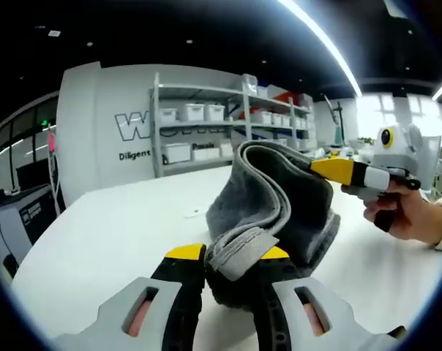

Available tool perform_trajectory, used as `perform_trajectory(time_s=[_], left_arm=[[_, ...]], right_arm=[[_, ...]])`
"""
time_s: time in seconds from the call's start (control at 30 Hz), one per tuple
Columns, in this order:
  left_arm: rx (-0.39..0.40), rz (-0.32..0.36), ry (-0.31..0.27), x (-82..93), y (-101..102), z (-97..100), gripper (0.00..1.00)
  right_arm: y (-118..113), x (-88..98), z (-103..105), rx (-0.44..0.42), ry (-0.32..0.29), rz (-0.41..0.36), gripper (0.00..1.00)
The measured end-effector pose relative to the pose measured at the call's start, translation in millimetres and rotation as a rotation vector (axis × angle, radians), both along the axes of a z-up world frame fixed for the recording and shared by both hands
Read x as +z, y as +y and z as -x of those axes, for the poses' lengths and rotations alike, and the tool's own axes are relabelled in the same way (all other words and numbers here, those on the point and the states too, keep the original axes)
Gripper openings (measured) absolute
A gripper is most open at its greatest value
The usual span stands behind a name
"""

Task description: Open the folded towel by lifting each exposed corner and separating the folded layers until the towel lies flat within the target outline without major curled edges

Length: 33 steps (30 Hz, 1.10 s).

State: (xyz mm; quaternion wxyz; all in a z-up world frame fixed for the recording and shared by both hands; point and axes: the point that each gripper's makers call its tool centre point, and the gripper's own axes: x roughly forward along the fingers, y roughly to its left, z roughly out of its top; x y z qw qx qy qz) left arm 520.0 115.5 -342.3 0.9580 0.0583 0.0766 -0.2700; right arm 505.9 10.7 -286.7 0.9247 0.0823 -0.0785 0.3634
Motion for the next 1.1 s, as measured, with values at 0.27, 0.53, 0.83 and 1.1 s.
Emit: perform_trajectory(time_s=[0.27, 0.53, 0.83, 1.1], left_arm=[[-0.019, -0.015, 0.002, 0.2, -2.0, 5.6, 0.15], [0.009, 0.008, 0.038, -3.3, 12.5, 4.4, 0.13], [0.017, -0.026, 0.059, -10.9, 22.9, 4.0, 0.21], [-0.004, -0.083, 0.069, -18.8, 19.8, 3.8, 0.29]], right_arm=[[5.4, 0.2, -3.0, -0.019, 0.012, -0.028, 0.0], [19.6, 1.8, 0.4, -0.007, 0.001, -0.023, 0.0], [36.2, 3.4, 4.4, 0.013, -0.005, -0.026, 0.0], [48.1, 6.5, 9.4, 0.03, -0.01, -0.028, 0.0]])
